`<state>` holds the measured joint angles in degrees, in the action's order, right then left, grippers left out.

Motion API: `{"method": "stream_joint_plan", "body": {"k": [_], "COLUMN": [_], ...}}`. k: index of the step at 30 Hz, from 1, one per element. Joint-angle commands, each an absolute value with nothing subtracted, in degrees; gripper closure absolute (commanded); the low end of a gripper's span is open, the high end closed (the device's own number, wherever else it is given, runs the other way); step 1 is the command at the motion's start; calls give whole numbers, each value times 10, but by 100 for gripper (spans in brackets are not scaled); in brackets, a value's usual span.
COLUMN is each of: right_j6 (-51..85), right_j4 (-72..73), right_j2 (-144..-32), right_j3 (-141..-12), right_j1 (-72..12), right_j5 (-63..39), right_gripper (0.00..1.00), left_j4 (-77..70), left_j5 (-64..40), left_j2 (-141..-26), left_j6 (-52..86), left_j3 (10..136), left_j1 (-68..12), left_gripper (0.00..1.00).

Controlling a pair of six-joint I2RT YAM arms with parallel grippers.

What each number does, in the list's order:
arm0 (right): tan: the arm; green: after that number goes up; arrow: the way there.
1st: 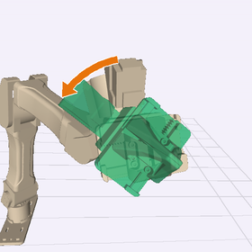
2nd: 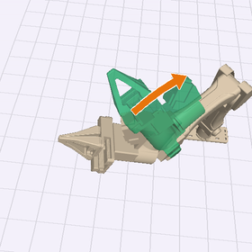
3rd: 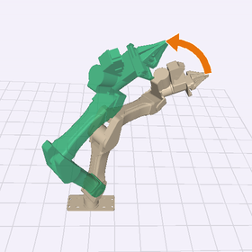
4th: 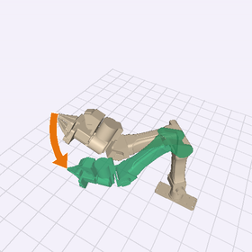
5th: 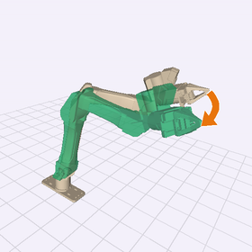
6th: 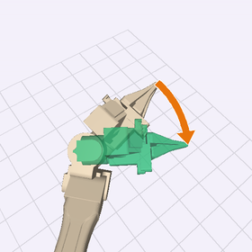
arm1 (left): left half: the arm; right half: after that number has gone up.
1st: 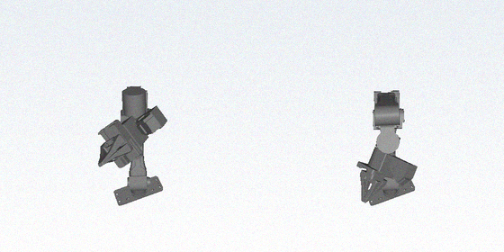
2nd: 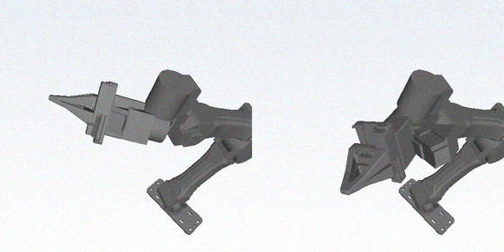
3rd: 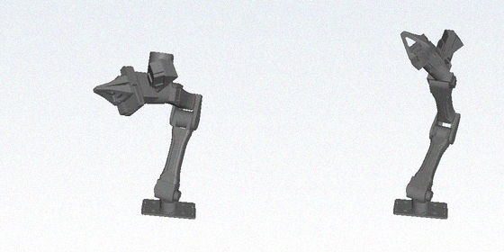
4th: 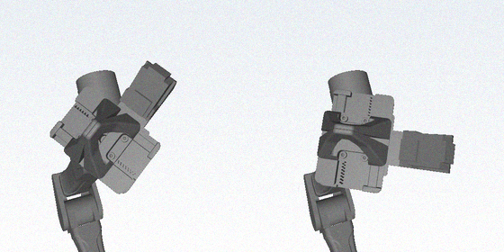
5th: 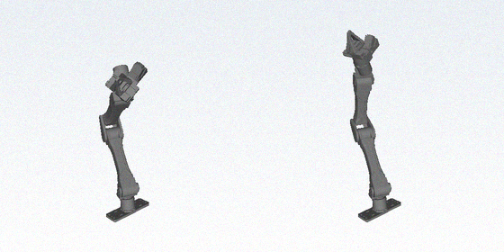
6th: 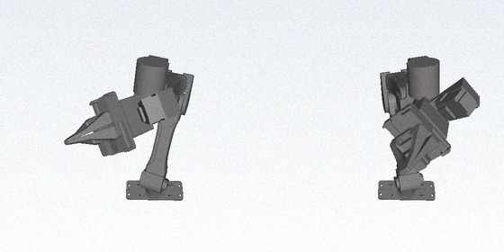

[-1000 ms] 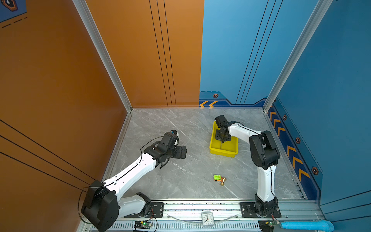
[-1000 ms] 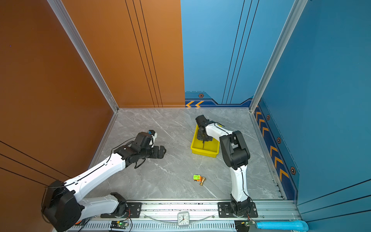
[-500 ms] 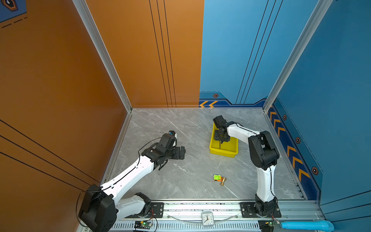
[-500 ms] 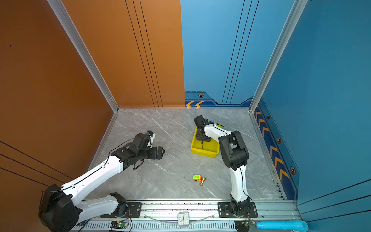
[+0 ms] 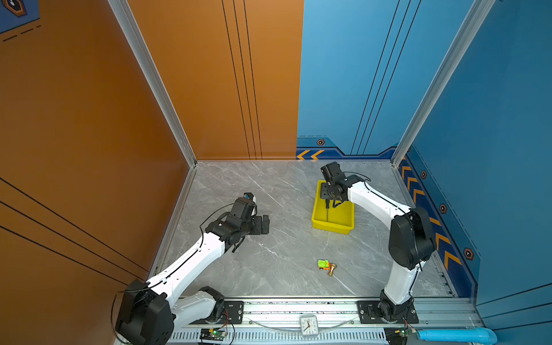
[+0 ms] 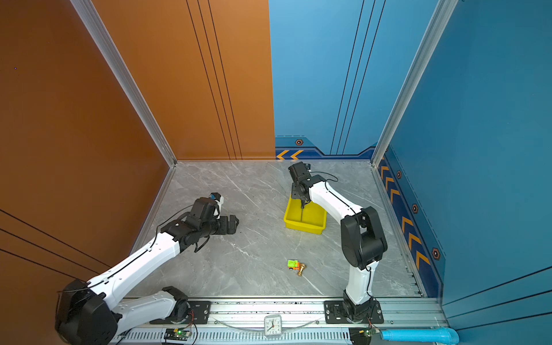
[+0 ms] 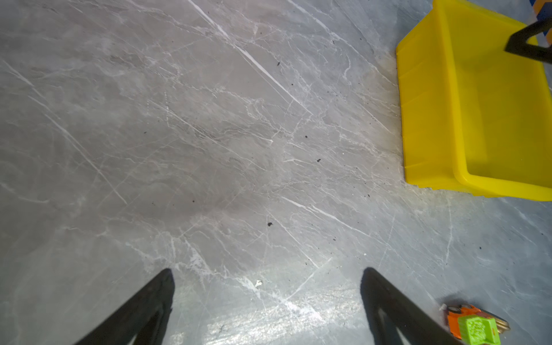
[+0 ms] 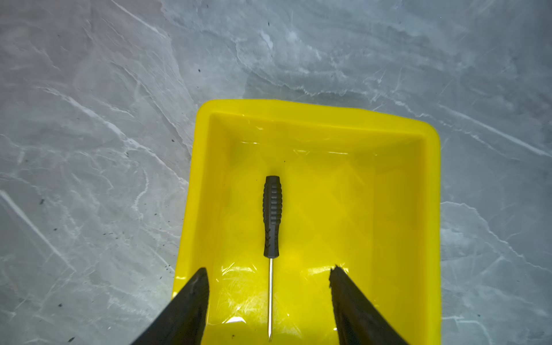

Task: Put the screwdriver in the bin
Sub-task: Place the screwdriver into the bin, then reset both arms

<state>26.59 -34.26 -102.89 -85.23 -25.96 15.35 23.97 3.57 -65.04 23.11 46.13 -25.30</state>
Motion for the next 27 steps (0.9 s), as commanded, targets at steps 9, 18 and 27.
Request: {"method": "stream_joint_plan", "body": {"k": [9,18,27], "right_j6": [179,180,178], "right_j4": [-373,-289,-299], "right_j2": [-774,-560,-448], "right_j3": [-706,-493,-416], "right_j1": [-259,-173,-84], "right_j5": [243,232,201], "right_gripper": [18,0,0], "left_j4": [179,161,134], "left_j5": [245,337,324], "left_j2": [-617,-600,-569], "left_j6": [171,124,114], "left_j3": [412,376,347], "left_j1": [-214,-190,-178], "left_gripper": [2,2,2]}}
